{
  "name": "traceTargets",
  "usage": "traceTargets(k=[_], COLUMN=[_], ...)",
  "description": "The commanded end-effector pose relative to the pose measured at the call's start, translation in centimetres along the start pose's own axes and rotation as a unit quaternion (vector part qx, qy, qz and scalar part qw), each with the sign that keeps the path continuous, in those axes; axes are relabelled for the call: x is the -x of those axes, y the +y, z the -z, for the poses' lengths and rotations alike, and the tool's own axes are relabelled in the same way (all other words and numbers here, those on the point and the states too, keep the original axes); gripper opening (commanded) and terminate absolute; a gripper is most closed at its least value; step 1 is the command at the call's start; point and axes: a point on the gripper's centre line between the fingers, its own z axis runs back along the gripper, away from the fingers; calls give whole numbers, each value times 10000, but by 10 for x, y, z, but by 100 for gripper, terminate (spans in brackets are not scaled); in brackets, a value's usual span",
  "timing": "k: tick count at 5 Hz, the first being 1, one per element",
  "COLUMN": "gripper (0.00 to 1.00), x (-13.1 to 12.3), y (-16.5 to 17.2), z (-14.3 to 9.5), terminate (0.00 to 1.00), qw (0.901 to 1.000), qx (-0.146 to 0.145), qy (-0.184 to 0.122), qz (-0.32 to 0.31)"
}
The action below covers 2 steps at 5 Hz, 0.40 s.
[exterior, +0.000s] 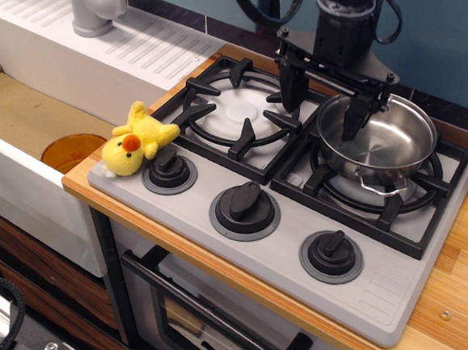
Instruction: Put pan on stove and put stuffedduck in pan
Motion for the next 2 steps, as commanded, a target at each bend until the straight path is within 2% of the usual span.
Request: traceTargets(k=[1, 2], gripper=[100, 100], x=[-15, -15], y=[3, 4], z=[13, 20], terminate=[0, 0], qw=[9989, 9987], qx=[8, 22], qy=[-464, -490], qz=[72, 112])
